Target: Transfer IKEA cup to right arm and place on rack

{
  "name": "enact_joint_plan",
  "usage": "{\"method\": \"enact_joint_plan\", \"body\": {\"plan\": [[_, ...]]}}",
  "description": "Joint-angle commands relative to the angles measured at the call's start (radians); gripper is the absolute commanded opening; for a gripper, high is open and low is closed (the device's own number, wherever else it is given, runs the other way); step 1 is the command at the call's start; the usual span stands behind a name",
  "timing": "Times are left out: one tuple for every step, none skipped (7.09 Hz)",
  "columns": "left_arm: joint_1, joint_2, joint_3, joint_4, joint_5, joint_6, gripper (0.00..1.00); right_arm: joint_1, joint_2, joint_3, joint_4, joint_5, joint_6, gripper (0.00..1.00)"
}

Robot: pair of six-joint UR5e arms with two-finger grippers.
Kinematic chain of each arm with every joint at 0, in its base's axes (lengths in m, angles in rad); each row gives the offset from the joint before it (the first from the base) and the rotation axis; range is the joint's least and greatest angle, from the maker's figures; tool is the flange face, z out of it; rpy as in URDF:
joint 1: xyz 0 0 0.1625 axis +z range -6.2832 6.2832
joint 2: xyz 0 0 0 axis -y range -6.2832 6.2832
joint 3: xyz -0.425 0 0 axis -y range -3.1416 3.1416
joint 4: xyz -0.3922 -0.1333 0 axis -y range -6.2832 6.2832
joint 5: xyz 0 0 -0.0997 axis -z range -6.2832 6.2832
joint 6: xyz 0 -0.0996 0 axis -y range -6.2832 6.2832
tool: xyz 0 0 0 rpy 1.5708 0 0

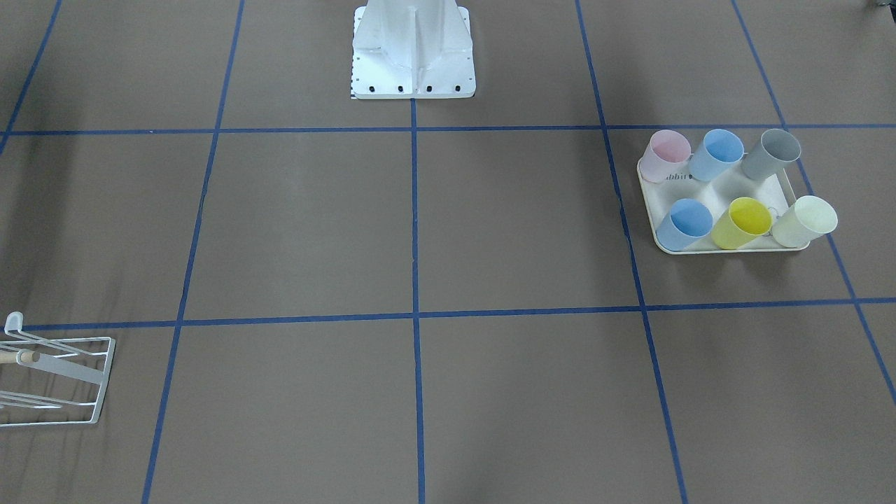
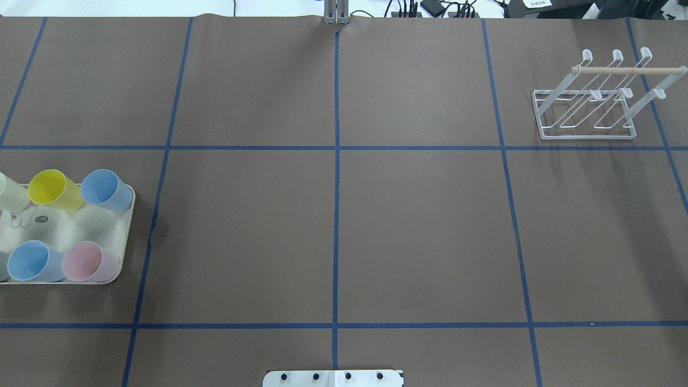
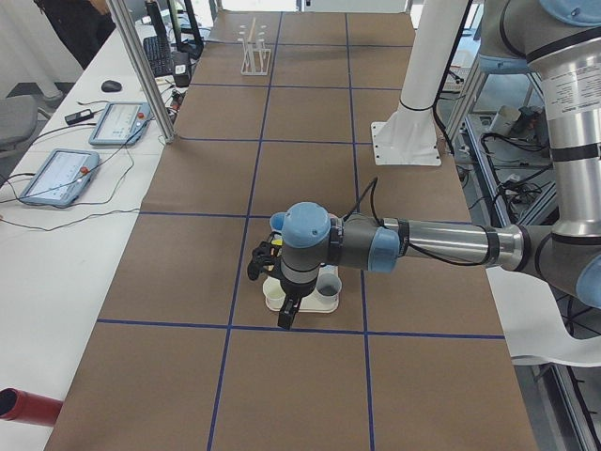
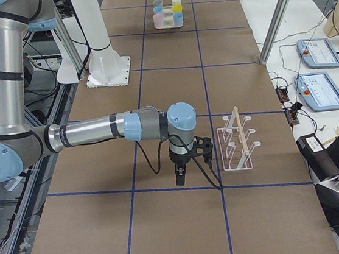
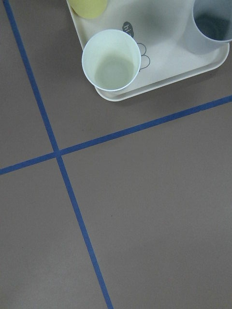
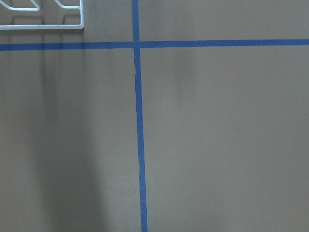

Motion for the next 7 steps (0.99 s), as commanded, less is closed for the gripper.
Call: {"method": "enact_joint_plan", "body": {"plan": [[0.0, 0.0, -0.024, 0.001, 0.0, 0.004, 1.0, 0.0, 0.0, 0.0, 0.0, 0.001, 0.0, 1.0], [0.0, 0.0, -0.036, 0.001, 0.0, -0.002, 1.0, 0.0, 0.0, 0.0, 0.0, 0.001, 0.002, 1.0], [0.0, 0.002, -0.041, 0.001, 0.0, -0.003, 1.0, 0.0, 0.002, 0.0, 0.0, 0.001, 0.002, 1.0], [0.0, 0.002, -0.074, 0.002, 0.005, -0.008, 1.0, 0.0, 0.002, 0.001, 0.0, 0.001, 0.002, 1.0], [0.0, 0.002, -0.088, 0.001, 0.011, -0.006, 1.0, 0.0, 0.003, 0.002, 0.002, 0.005, 0.002, 1.0], [0.0, 0.002, -0.089, 0.001, 0.012, -0.003, 1.0, 0.0, 0.002, 0.002, 0.002, 0.016, 0.002, 1.0], [0.002, -0.009, -0.09, -0.025, 0.0, -0.008, 1.0, 0.0, 0.003, 0.003, 0.002, 0.016, 0.002, 1.0]]}}
